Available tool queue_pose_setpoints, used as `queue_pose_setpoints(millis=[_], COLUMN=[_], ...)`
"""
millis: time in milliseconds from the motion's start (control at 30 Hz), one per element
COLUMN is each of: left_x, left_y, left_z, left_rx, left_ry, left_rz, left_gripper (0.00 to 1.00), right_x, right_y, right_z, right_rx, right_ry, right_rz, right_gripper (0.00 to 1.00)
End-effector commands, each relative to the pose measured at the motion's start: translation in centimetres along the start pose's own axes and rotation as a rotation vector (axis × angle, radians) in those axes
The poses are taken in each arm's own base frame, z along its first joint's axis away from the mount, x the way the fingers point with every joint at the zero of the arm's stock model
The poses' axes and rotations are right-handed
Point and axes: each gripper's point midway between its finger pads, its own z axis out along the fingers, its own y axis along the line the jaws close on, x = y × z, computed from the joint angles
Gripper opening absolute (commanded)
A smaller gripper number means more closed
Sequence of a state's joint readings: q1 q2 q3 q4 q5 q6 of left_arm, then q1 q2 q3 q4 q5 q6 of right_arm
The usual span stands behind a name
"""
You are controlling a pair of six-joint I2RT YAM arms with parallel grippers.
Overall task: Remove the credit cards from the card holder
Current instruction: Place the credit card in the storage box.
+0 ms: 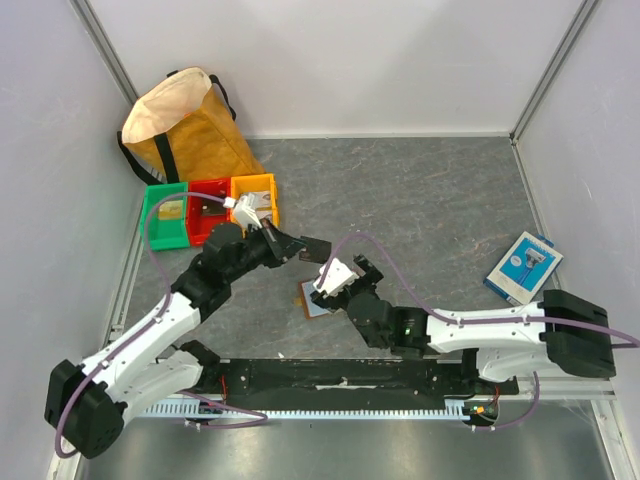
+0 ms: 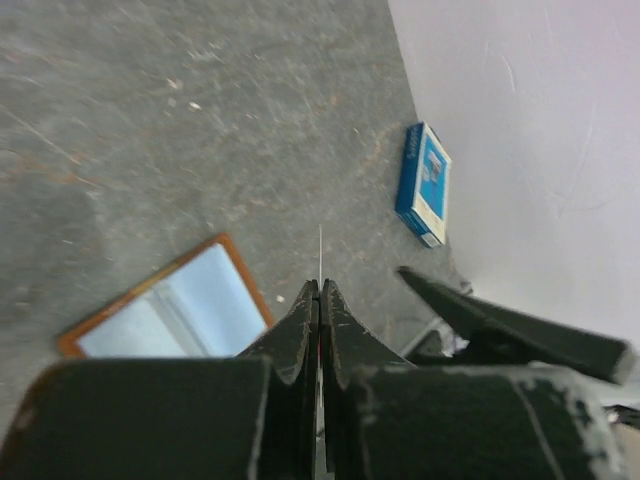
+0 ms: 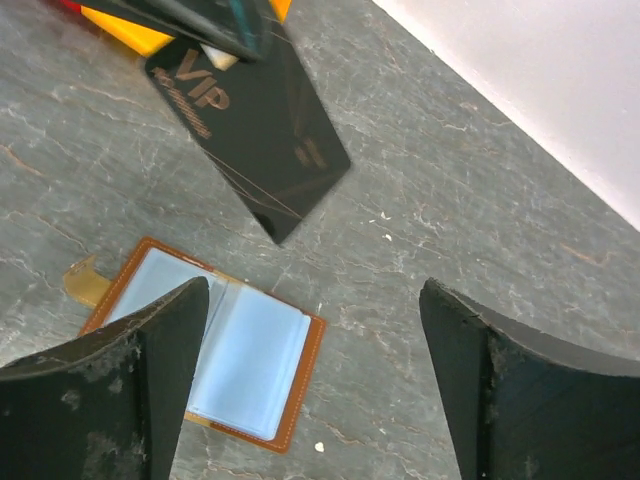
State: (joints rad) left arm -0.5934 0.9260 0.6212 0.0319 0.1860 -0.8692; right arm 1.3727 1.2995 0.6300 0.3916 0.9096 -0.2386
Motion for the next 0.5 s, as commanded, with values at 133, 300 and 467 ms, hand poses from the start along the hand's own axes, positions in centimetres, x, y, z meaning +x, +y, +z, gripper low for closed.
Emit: queue_pose_setpoints(millis=[133,300,467], left_x=[-3.2,-5.0,-7.6], left_y=[4.2,6.9,10.2], left_z=[-2.2,-3.8,-5.2], left_rx=[-0.039,-0.097,-0.250], left_ry=[-0.066,-0.076,-0.100], left_rz=[0.250,0.283,0.327], left_gripper=[0.02,0.02,0.02], right_x=[0.2,2.4,3.7], right_y=[-1.2,-2.7,-3.1], right_z=[0.8,1.2,0.7], right_rx=[-0.117,-0.122,-0.116], right_ry=[-0.014,-0.020,-0.043], right_rz=[0.292,0.418,0.491], right_gripper=[0.98,0.98,0.98])
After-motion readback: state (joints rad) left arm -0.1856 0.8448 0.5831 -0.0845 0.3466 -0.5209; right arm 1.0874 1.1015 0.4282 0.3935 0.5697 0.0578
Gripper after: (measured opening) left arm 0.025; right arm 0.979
